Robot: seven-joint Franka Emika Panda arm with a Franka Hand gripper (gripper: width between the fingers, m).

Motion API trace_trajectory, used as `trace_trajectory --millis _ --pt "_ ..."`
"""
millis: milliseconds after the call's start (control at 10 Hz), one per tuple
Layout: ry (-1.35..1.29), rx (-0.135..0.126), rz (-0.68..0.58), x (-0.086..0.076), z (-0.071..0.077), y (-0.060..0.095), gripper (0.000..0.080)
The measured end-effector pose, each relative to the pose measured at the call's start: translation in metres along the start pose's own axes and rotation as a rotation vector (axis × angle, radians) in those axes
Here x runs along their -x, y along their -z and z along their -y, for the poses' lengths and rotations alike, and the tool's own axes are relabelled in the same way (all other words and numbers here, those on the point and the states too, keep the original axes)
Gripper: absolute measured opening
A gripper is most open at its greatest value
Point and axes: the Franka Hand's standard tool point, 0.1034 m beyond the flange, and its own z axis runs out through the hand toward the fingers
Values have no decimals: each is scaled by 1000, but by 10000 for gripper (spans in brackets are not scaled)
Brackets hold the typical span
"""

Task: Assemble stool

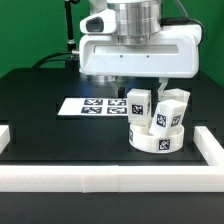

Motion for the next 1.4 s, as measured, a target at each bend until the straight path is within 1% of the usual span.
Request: trace_trajectory --millis 100,200,300,600,700,800,900,1000,1100,1200,1400 --pt "0 2 2 0 0 -1 398" --pt "20 1 5 -1 -1 0 398" --pt "11 1 3 -1 -1 -1 337" --pt "-56 0 4 0 -1 -1 337" --pt "-250 -17 7 1 0 -2 337" --pt "-415 -40 9 1 0 -3 337" --pt "-525 -50 6 1 1 -3 337" --pt "-675 -75 8 1 3 -3 337" --pt "-771 -88 9 1 5 -4 337" --pt "-857 -91 0 0 9 -4 337" --pt "-1033 -96 10 1 11 -4 337"
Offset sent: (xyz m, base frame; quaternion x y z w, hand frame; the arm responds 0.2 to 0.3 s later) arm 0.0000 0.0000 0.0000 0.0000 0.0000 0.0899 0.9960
